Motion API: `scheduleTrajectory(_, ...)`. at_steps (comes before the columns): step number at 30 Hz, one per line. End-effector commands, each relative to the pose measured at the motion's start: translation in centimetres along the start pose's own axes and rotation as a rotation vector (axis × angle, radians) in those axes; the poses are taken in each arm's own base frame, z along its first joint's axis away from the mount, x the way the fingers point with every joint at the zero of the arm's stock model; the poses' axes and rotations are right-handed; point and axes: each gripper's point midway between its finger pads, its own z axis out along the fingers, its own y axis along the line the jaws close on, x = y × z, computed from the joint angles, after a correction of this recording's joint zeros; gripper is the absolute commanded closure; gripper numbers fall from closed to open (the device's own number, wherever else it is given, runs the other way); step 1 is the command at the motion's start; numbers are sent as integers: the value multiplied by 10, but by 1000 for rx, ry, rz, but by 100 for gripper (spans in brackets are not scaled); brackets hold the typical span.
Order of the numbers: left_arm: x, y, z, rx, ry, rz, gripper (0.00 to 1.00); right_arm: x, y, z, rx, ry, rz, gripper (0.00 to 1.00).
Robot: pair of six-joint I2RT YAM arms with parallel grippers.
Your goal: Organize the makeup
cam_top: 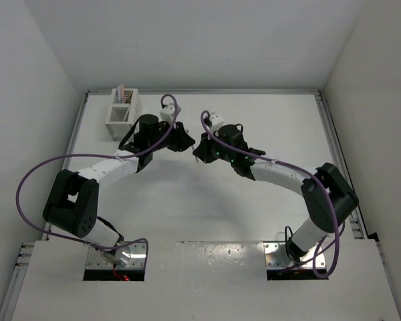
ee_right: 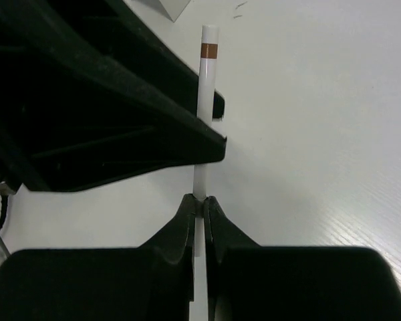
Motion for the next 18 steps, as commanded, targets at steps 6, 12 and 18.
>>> scheduleTrajectory(6,-19,-8,7,31,-61,-23,77,-6,16,6,-64,-41,29,100)
scheduleTrajectory(12,-12,-9,11,47,-35,-41,100,-4,15,7,-64,-36,27,100)
scheduleTrajectory(18,-20,7,7,-24,-52,15,100,0,15,4,-64,-8,8,48)
